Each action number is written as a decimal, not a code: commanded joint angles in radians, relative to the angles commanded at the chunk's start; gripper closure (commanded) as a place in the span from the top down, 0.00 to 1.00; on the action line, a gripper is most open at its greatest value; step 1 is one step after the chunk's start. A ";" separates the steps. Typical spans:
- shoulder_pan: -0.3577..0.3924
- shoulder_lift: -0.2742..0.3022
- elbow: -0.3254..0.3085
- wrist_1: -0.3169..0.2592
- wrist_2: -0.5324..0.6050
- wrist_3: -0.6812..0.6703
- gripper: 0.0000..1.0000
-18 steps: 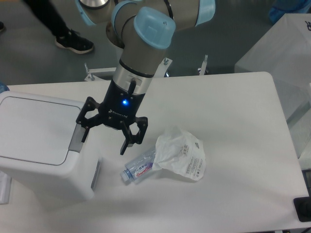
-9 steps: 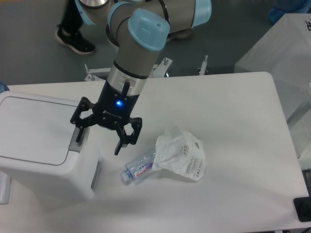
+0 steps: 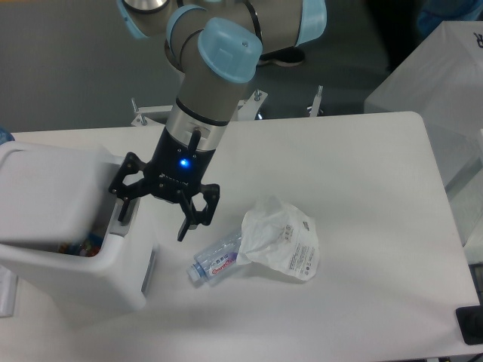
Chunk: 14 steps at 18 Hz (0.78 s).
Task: Open the trash can
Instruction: 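Push the gripper against the lid to swing it open, then withdraw the gripper away from the open trash can toward the paper bag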
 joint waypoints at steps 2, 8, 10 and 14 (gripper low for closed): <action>0.000 0.000 0.002 -0.003 0.000 -0.003 1.00; 0.005 0.011 0.046 0.000 -0.008 -0.008 1.00; 0.014 0.006 0.058 0.000 -0.008 -0.006 1.00; 0.109 -0.005 0.077 0.002 -0.003 0.038 1.00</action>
